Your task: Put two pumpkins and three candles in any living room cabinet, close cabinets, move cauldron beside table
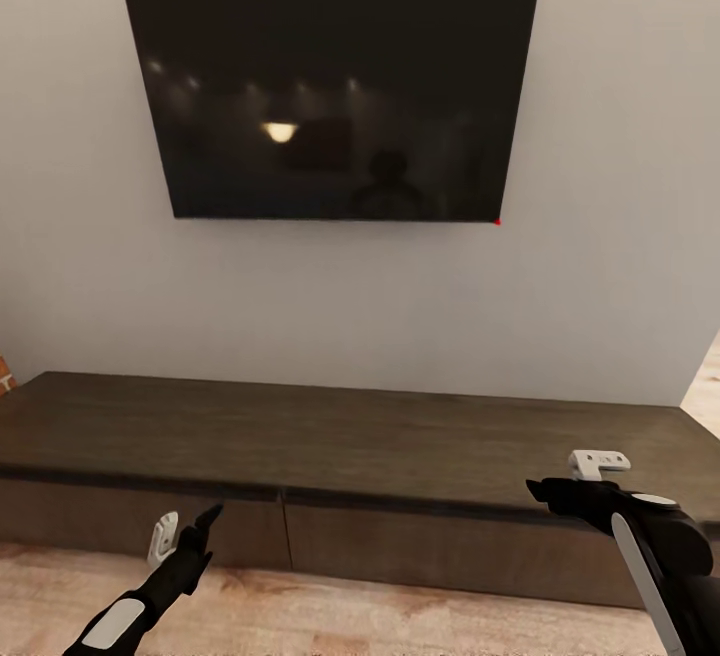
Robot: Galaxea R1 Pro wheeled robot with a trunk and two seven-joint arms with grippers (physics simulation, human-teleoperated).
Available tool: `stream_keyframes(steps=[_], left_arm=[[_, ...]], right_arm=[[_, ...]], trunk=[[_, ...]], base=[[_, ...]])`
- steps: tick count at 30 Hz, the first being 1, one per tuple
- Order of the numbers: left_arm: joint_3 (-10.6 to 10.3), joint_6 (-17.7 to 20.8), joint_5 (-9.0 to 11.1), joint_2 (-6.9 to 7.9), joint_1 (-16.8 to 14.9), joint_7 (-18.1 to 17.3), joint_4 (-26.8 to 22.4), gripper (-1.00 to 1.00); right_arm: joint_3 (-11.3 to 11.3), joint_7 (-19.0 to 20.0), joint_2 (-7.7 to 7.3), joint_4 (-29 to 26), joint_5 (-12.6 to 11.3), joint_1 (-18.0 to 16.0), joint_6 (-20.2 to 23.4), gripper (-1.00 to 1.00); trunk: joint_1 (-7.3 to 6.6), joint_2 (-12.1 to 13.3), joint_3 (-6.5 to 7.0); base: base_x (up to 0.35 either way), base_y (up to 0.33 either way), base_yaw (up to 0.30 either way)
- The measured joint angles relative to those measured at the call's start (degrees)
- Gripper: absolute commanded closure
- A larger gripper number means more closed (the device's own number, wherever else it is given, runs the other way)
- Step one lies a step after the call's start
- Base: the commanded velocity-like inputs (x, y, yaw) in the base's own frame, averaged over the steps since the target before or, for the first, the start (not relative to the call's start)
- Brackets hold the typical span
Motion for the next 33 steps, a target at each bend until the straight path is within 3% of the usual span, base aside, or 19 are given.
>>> stream_keyframes(steps=[9, 16, 22, 28, 33], left_arm=[[-0.02, 0.0, 0.0, 0.0, 0.02, -1.33, -0.02, -1.0], [-0.15, 0.0, -0.09, 0.0, 0.04, -4.02, -0.05, -1.0], [-0.23, 0.0, -0.17, 0.0, 0.04, -6.01, -0.06, -1.0], [-0.27, 0.0, -0.18, 0.0, 0.04, -6.23, -0.06, -1.0], [-0.26, 0.0, -0.19, 0.08, 0.03, -8.26, -0.06, -1.0]], right_arm=[[-0.13, 0.03, -0.12, -0.04, 0.01, -0.02, 0.0, -1.0], [-0.5, 0.15, -0.82, -0.08, 0.01, -2.57, 0.06, -1.0], [-0.58, 6.67, -1.06, -0.09, 0.06, -3.81, -2.07, -1.0], [-0.71, 8.36, -0.98, -0.09, 0.09, -4.87, -2.62, -1.0], [-0.75, 8.66, -0.98, -0.09, 0.12, -5.6, -2.51, -1.0]], trunk=[[1.98, -3.61, -1.62], [3.51, -6.42, -2.87], [4.83, -8.82, -3.95], [6.15, -11.23, -5.03], [6.21, -11.27, -5.47]], base=[[0.0, 0.0, 0.0], [0.0, 0.0, 0.0], [0.0, 0.0, 0.0], [0.0, 0.0, 0.0], [0.0, 0.0, 0.0]])
